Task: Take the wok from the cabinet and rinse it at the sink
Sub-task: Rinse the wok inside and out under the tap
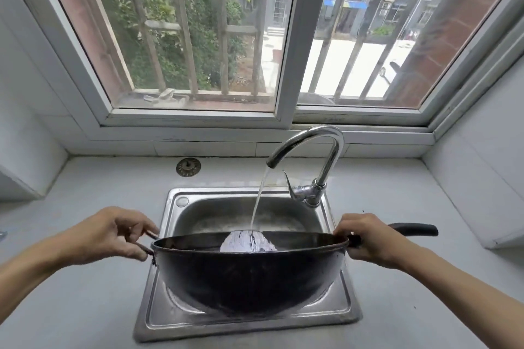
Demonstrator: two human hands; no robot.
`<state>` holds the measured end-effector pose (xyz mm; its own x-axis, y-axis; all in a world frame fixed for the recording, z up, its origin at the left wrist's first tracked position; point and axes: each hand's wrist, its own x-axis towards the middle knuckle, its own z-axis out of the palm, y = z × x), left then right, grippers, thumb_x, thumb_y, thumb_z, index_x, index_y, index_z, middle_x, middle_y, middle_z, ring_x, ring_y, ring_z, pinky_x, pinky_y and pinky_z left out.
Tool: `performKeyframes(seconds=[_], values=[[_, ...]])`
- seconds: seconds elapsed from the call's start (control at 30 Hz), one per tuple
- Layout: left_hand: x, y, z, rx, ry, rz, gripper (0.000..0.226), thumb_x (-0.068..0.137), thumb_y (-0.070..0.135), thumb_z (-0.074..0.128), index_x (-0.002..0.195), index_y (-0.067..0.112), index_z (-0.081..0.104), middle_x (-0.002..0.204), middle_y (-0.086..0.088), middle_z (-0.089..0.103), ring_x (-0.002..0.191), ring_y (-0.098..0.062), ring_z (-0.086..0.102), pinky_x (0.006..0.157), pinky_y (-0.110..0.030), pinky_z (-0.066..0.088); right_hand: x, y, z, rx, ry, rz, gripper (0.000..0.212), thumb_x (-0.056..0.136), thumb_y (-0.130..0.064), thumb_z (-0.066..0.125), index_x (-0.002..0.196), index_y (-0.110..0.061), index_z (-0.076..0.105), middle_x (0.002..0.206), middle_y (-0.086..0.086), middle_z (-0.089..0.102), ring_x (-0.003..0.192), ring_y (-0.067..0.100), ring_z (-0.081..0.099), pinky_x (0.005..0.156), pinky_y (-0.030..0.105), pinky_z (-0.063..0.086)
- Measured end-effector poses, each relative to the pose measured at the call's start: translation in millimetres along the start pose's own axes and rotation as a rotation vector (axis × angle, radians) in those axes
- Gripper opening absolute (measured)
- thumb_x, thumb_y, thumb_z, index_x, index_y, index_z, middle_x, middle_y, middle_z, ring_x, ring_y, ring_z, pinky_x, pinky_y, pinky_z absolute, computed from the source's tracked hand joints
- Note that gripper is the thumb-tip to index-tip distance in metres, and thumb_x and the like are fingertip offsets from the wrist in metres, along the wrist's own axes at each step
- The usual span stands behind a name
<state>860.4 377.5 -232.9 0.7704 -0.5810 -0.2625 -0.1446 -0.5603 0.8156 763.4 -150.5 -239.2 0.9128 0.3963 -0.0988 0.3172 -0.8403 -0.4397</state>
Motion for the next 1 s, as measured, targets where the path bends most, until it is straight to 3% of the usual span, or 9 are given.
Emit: performKeyframes(seconds=[0.13,0.23,0.37,0.5,0.6,0.77,0.87,1.0], values=[[-3,1,3,0.213,0.373,0.266,0.043,0.056,0.054,0.080,0.063,0.021,0.053,0.091,0.004,0.062,0.086,-0.015,0.060,0.078,-0.017,0.042,4,1,-5,0.018,0.078,-0.003,0.027,0.067,-0.005,0.070,0.088,-0.021,0.069,0.082,-0.014,0.058,0.070,0.009,0.059,0.060,0.018,0.046],[-4,1,7,0.275,0.473,0.398,0.034,0.066,0.053,0.077,0.067,0.026,0.056,0.088,0.005,0.060,0.081,-0.016,0.061,0.076,-0.020,0.043,7,1,-6,0.006,0.083,-0.008,0.030,0.067,-0.003,0.071,0.088,-0.023,0.068,0.082,-0.013,0.058,0.069,0.010,0.058,0.060,0.020,0.046],[-11,-8,14,0.374,0.589,0.464,0.036,0.076,0.050,0.070,0.082,0.015,0.064,0.088,0.007,0.062,0.080,-0.013,0.062,0.072,-0.028,0.047,7,-1,-2,-0.046,0.075,-0.027,0.030,0.069,-0.006,0.071,0.089,-0.027,0.065,0.084,-0.014,0.055,0.069,0.009,0.056,0.060,0.023,0.048],[-16,-17,22,0.432,0.641,0.488,0.046,0.085,0.054,0.062,0.084,0.009,0.067,0.087,0.006,0.062,0.077,-0.007,0.060,0.070,-0.025,0.047,7,-6,-3,-0.220,0.172,-0.094,0.031,0.067,-0.005,0.075,0.086,-0.022,0.059,0.081,-0.011,0.052,0.067,0.007,0.050,0.056,0.027,0.048],[-17,-18,23,0.431,0.698,0.490,0.043,0.083,0.051,0.064,0.082,0.009,0.068,0.086,0.006,0.065,0.079,-0.003,0.062,0.071,-0.025,0.047,8,-8,-4,-0.338,0.259,-0.119,0.026,0.066,-0.003,0.074,0.082,-0.015,0.056,0.078,-0.001,0.052,0.066,0.018,0.050,0.051,0.033,0.047],[-19,-23,25,0.365,0.702,0.491,0.029,0.083,0.055,0.063,0.088,0.027,0.060,0.089,0.006,0.068,0.081,-0.004,0.064,0.068,-0.029,0.048,7,-9,2,-0.431,0.328,-0.120,0.014,0.073,-0.001,0.065,0.079,-0.010,0.056,0.079,0.003,0.052,0.068,0.024,0.050,0.053,0.036,0.046],[-22,-31,29,0.327,0.681,0.479,0.026,0.084,0.058,0.062,0.090,0.034,0.056,0.089,0.007,0.068,0.081,-0.006,0.065,0.068,-0.032,0.049,6,-9,8,-0.438,0.356,-0.104,0.019,0.073,0.005,0.064,0.078,-0.010,0.054,0.079,0.004,0.052,0.068,0.025,0.049,0.053,0.037,0.045],[-20,-30,35,0.300,0.659,0.442,0.031,0.082,0.059,0.062,0.084,0.029,0.061,0.084,0.009,0.068,0.078,-0.001,0.063,0.068,-0.029,0.048,9,-9,19,-0.458,0.395,-0.056,0.027,0.062,0.010,0.067,0.076,-0.009,0.053,0.074,0.006,0.050,0.064,0.028,0.047,0.051,0.040,0.043]])
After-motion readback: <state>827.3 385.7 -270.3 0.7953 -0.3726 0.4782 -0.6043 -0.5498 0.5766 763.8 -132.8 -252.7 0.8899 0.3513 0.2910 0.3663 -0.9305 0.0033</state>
